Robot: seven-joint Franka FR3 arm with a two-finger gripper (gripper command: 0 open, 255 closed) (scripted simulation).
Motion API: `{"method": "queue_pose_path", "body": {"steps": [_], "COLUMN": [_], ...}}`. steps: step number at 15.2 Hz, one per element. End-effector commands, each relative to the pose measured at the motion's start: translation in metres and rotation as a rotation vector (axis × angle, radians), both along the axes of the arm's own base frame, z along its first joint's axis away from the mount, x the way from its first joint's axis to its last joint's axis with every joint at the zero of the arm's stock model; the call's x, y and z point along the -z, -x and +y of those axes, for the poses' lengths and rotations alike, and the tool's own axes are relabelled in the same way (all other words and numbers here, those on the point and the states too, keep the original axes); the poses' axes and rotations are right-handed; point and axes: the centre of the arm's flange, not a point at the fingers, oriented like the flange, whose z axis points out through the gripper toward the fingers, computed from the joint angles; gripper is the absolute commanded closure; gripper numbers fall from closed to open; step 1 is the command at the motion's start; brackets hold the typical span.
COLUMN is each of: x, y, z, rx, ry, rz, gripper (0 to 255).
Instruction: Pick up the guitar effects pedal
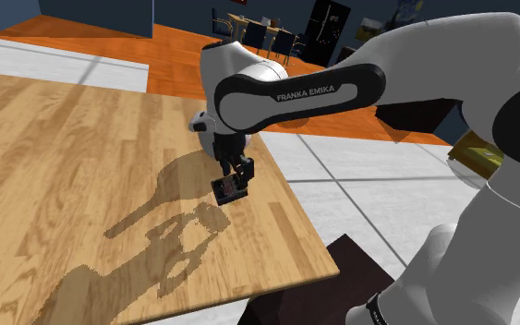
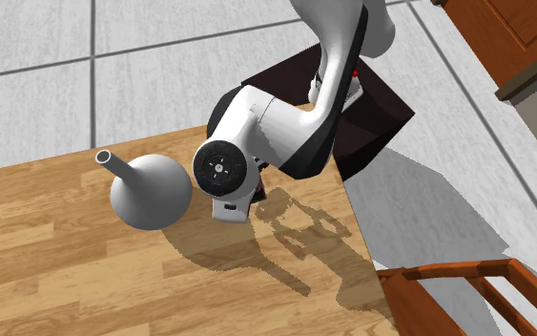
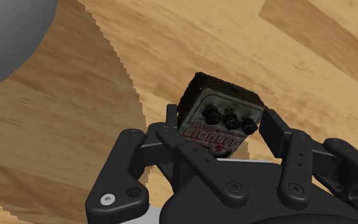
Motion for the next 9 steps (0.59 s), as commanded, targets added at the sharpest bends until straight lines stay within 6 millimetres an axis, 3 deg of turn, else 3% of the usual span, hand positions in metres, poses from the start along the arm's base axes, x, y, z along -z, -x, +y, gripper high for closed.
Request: {"method": "queue_pose_path", "body": {"steps": [1, 7, 9], "x": [-0.01, -0.041, -0.042], "y": [0.001, 0.001, 0.001], "z": [0.0, 0.0, 0.0], "rx": [0.0, 0.0, 0.0], "ry": [0.0, 0.0, 0.0], "rz": [0.0, 0.0, 0.0], "gripper": [255, 255, 255]}}
